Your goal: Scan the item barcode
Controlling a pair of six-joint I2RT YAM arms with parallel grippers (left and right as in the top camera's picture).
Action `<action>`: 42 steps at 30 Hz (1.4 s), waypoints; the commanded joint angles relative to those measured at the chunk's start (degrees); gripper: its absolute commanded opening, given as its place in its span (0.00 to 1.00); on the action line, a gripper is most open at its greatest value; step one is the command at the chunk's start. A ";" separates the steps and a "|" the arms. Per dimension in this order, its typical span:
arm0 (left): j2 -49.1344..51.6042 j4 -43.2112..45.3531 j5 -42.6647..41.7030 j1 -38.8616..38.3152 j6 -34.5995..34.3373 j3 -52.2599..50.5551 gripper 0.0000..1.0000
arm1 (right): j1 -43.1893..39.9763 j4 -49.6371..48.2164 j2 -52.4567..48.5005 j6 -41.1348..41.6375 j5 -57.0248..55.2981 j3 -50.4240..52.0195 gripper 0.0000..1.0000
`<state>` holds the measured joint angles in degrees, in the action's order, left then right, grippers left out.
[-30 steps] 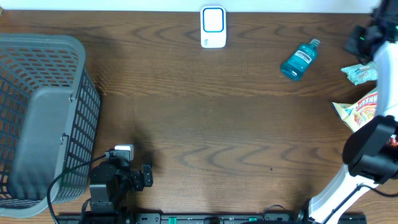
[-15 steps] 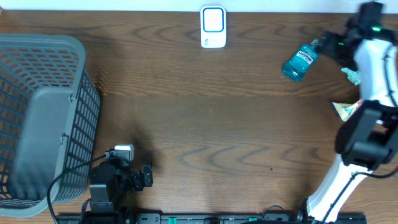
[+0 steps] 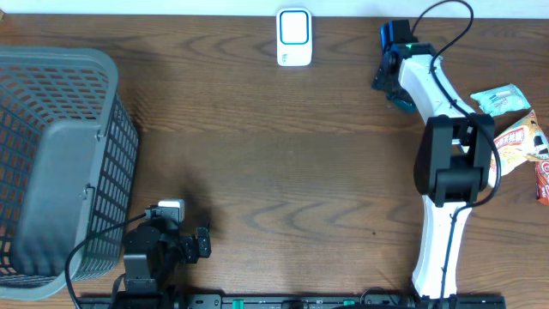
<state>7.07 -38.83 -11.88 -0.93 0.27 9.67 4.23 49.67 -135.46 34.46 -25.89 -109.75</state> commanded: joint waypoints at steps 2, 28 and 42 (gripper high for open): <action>-0.09 -0.66 -0.07 -0.02 0.57 -0.31 0.98 | -1.79 -0.46 -2.14 5.77 -2.71 0.04 0.99; -0.09 -0.68 -0.07 -0.02 0.57 -0.31 0.98 | -19.71 3.17 -7.26 -9.70 -1.27 0.02 0.27; -0.09 -0.68 -0.07 -0.02 0.57 -0.31 0.98 | -21.88 2.78 1.66 -13.70 24.00 -0.07 0.99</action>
<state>7.07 -38.85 -11.88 -0.93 0.27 9.69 -19.77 52.45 -136.44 21.61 -16.91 -111.20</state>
